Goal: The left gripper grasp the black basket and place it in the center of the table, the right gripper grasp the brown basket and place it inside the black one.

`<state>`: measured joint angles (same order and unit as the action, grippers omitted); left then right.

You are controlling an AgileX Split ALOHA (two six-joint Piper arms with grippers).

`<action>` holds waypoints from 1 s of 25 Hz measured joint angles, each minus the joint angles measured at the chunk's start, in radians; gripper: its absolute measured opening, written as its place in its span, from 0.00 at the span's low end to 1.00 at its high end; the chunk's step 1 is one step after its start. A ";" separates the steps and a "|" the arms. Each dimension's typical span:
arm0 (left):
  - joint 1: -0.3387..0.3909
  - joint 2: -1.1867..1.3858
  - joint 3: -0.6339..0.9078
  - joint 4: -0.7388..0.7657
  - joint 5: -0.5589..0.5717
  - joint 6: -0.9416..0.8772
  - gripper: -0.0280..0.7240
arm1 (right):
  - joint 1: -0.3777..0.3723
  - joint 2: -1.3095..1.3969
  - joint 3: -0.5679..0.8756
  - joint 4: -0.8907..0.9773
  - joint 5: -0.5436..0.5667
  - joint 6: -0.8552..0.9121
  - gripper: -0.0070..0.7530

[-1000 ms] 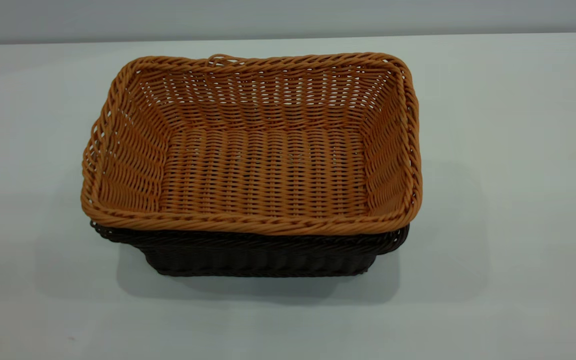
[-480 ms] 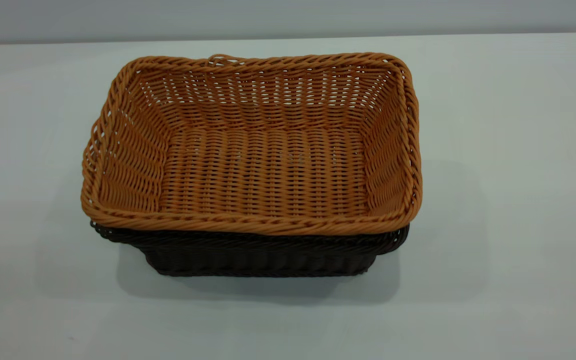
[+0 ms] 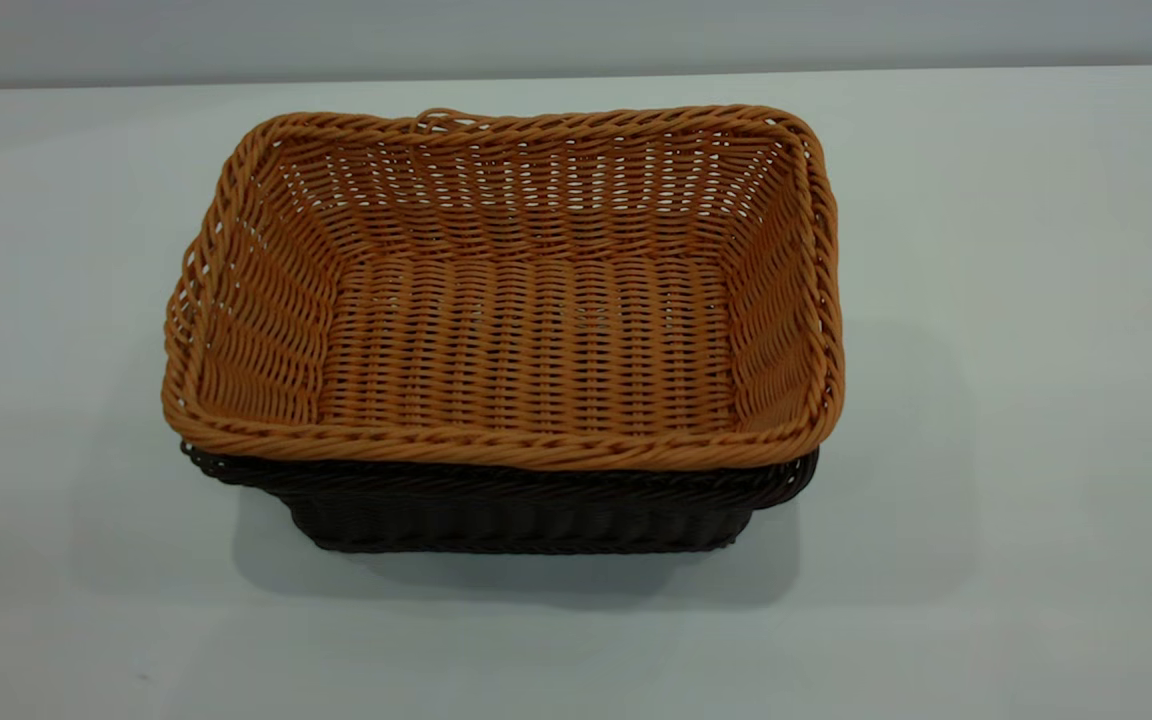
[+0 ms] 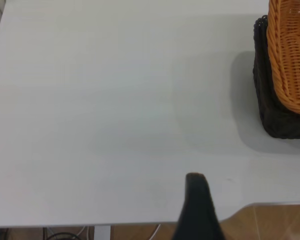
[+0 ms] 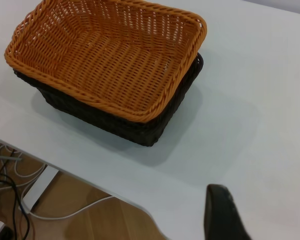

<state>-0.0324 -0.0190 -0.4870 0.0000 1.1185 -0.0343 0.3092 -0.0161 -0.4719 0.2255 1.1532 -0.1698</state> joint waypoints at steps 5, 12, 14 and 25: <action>0.000 0.000 0.000 0.000 0.000 -0.001 0.69 | 0.000 0.000 0.000 0.000 0.000 0.000 0.36; 0.000 0.000 0.000 0.000 0.000 -0.001 0.69 | 0.000 0.000 0.000 0.000 0.000 0.000 0.32; 0.000 0.000 0.000 0.000 0.000 -0.001 0.69 | -0.009 0.000 0.000 0.001 0.000 0.000 0.32; 0.000 0.000 0.000 0.000 0.000 -0.001 0.69 | -0.364 0.000 0.000 -0.048 -0.002 0.044 0.32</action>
<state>-0.0324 -0.0190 -0.4870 0.0000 1.1185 -0.0352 -0.0549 -0.0161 -0.4719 0.1774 1.1510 -0.1259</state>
